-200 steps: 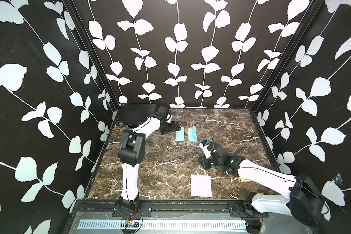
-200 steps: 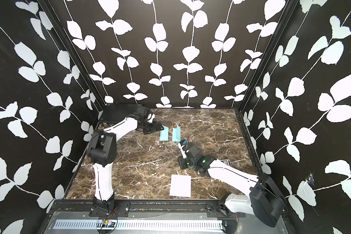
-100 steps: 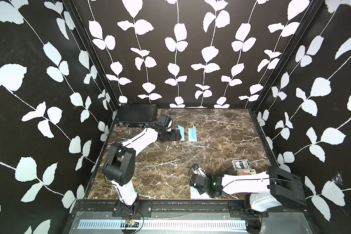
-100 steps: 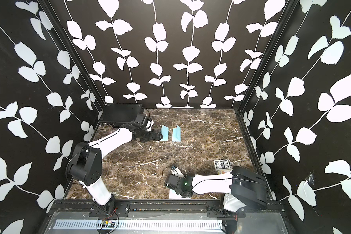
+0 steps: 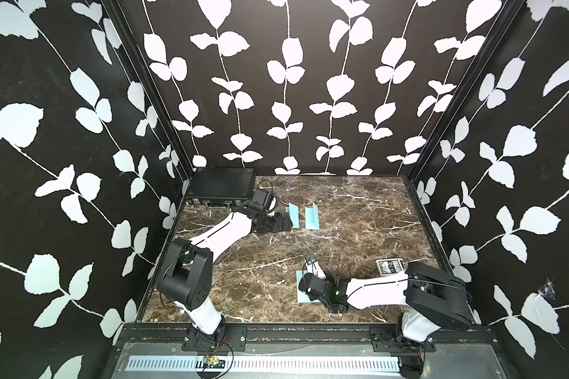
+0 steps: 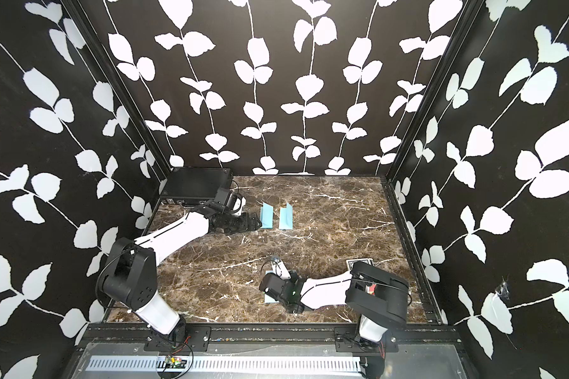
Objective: Fold the square paper along the opposite sides
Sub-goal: Pick up the paper from the center of the board.
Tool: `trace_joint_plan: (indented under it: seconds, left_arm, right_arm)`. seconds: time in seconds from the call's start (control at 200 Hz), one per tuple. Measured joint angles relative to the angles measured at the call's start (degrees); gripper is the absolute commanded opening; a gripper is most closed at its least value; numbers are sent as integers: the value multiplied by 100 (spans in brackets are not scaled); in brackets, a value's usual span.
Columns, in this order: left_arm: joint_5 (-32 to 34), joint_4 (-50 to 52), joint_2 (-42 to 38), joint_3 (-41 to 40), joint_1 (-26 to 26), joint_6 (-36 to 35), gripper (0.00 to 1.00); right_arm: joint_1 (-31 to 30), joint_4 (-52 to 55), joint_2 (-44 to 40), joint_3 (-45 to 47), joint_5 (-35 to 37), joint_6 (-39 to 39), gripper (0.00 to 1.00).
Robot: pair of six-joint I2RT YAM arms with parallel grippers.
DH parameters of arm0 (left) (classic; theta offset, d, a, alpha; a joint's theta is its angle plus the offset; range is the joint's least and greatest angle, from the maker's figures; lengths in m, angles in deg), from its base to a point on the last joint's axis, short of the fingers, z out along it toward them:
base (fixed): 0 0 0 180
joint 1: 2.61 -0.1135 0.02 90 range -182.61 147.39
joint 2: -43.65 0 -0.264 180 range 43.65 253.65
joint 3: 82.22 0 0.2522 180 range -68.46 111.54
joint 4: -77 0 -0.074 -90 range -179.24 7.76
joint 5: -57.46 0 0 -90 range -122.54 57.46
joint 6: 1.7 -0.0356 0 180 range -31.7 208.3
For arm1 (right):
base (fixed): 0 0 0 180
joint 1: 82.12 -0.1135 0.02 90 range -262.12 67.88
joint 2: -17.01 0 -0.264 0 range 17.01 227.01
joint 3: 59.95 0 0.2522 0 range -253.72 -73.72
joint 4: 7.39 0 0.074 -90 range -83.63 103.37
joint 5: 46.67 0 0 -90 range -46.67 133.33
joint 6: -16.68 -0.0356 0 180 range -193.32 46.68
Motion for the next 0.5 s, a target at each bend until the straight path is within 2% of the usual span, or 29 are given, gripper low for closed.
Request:
trace_joint_plan:
  seconds: [0.24, 0.5]
  left_arm:
    - [-63, 42, -229, -446, -98, 4, 99]
    - [-339, 173, -400, -767, -129, 4, 96]
  right_arm:
    - [619, -748, 428, -291, -557, 682, 44]
    - [1180, -813, 907, -1008, -1220, 1357, 44]
